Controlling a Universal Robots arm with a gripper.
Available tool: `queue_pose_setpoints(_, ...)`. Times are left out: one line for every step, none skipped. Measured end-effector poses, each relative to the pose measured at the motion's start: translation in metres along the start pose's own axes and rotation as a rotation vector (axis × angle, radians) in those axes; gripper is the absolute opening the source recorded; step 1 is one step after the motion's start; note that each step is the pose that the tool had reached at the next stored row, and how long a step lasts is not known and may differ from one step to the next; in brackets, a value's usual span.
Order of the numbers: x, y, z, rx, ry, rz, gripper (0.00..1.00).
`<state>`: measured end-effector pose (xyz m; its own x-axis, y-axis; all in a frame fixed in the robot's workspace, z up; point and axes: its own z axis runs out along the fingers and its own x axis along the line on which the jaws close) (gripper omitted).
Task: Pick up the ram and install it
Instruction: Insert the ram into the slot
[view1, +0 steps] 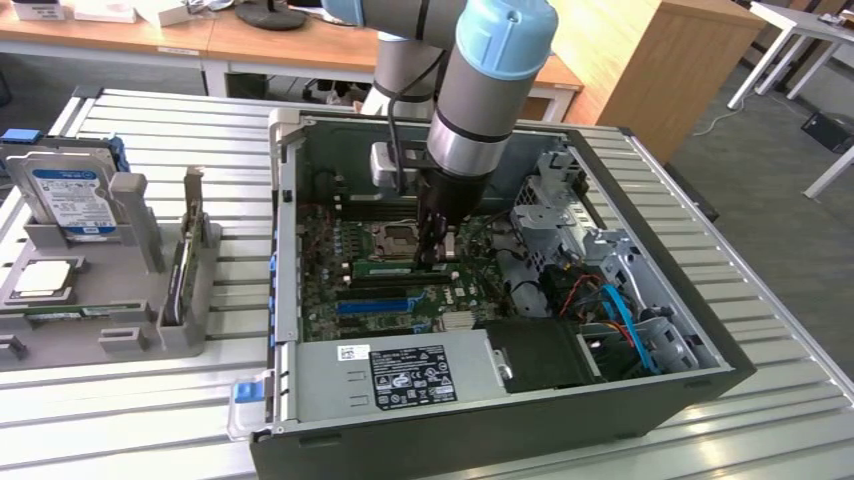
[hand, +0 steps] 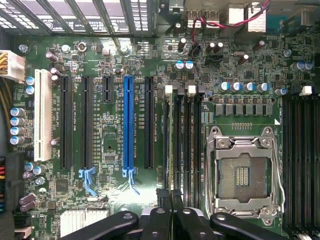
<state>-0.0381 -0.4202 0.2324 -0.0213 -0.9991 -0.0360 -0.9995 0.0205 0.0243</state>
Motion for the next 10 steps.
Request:
queue_pose_setpoints(0.0000, 0.0000, 0.0000, 0.0000, 0.0000, 0.000, 0.12)
queue_pose_setpoints(0.0000, 0.0001, 0.0000, 0.0000, 0.0001, 0.000, 0.12)
queue_pose_setpoints(0.0000, 0.0004, 0.0000, 0.0000, 0.0002, 0.000, 0.12)
queue_pose_setpoints(0.0000, 0.0004, 0.0000, 0.0000, 0.0002, 0.000, 0.12)
queue_pose_setpoints(0.0000, 0.0004, 0.0000, 0.0000, 0.0001, 0.000, 0.12)
queue_pose_setpoints(0.0000, 0.0004, 0.0001, 0.0000, 0.0000, 0.000, 0.12)
queue_pose_setpoints(0.0000, 0.0004, 0.0001, 0.0000, 0.0000, 0.000, 0.12)
queue_pose_setpoints(0.0001, 0.0005, 0.0003, 0.0000, 0.0001, 0.000, 0.12)
queue_pose_setpoints(0.0001, 0.0005, 0.0007, 0.0000, -0.0001, 0.000, 0.12)
queue_pose_setpoints(0.0001, 0.0005, 0.0007, 0.0000, 0.0001, 0.000, 0.12)
